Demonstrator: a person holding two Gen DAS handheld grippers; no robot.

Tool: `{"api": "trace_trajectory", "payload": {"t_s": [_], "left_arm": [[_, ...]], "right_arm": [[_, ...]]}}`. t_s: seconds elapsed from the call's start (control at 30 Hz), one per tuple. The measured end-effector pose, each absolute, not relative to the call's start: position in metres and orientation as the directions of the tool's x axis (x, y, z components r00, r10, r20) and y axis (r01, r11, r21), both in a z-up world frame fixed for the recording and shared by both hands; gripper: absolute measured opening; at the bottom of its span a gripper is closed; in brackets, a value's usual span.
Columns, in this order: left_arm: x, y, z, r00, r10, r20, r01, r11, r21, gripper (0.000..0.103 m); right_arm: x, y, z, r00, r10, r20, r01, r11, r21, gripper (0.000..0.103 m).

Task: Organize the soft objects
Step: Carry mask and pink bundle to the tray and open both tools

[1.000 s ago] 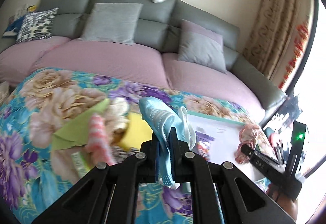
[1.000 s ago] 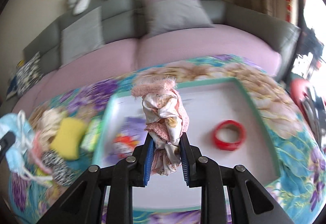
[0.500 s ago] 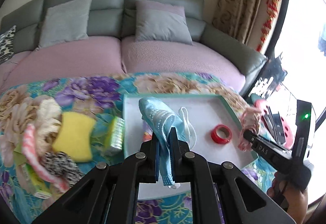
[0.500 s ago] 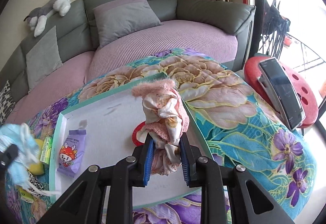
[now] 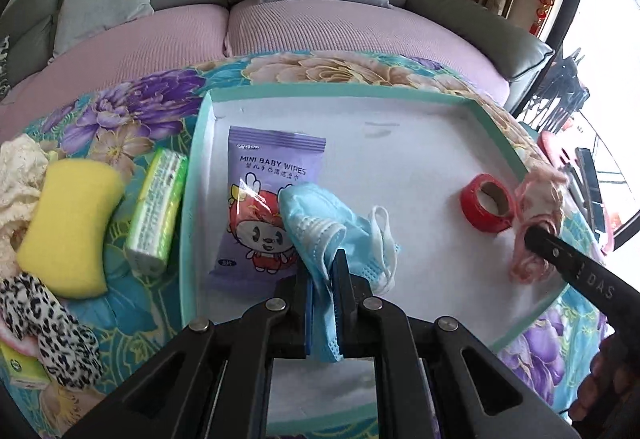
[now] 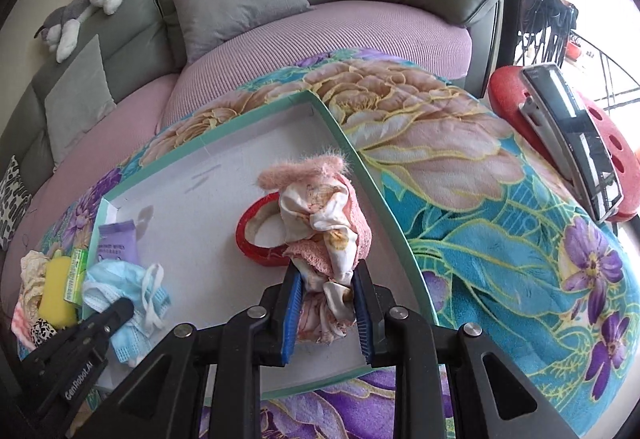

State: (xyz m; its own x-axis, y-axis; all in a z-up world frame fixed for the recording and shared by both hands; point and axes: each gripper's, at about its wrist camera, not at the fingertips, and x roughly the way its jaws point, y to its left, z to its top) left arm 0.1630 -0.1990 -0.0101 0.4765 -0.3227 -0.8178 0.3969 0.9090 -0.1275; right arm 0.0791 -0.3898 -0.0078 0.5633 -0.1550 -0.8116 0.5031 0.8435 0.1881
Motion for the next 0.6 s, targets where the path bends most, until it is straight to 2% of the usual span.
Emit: {"api": "trace_trajectory", "payload": {"t_s": [0.27, 0.33, 0.4, 0.43, 0.5, 0.53, 0.6], "left_arm": [[0.173, -0.2, -0.011, 0.501, -0.305, -0.81, 0.378, 0.919, -0.113, 0.01], [0.169, -0.202, -0.009, 0.491, -0.309, -0.814, 0.389, 0.914, -0.112, 0.013], [0.165, -0.202, -0.005, 0.496, -0.309, -0.812, 0.393, 0.913, -0.107, 0.029], [0.163, -0.202, -0.003, 0.497, -0.309, -0.811, 0.394, 0.913, -0.106, 0.035], [0.16, -0.199, 0.003, 0.505, -0.312, -0.805, 0.389, 0.914, -0.11, 0.056], [0.159, -0.196, 0.006, 0.511, -0.312, -0.801, 0.384, 0.917, -0.112, 0.06], [0.157, -0.191, 0.013, 0.531, -0.308, -0.789, 0.371, 0.922, -0.11, 0.072]], "right_arm": [[0.082, -0.388, -0.009, 0.544, -0.157, -0.824, 0.499, 0.85, 0.167, 0.029], [0.082, -0.387, -0.007, 0.54, -0.17, -0.825, 0.502, 0.851, 0.154, 0.043], [0.081, -0.386, -0.003, 0.538, -0.187, -0.822, 0.504, 0.853, 0.136, 0.067], [0.08, -0.386, 0.0, 0.539, -0.195, -0.819, 0.503, 0.855, 0.127, 0.068], [0.079, -0.385, 0.004, 0.54, -0.206, -0.816, 0.504, 0.856, 0.117, 0.071], [0.078, -0.385, 0.006, 0.54, -0.212, -0.815, 0.505, 0.856, 0.112, 0.074], [0.077, -0.384, 0.009, 0.541, -0.218, -0.812, 0.505, 0.856, 0.106, 0.085]]}}
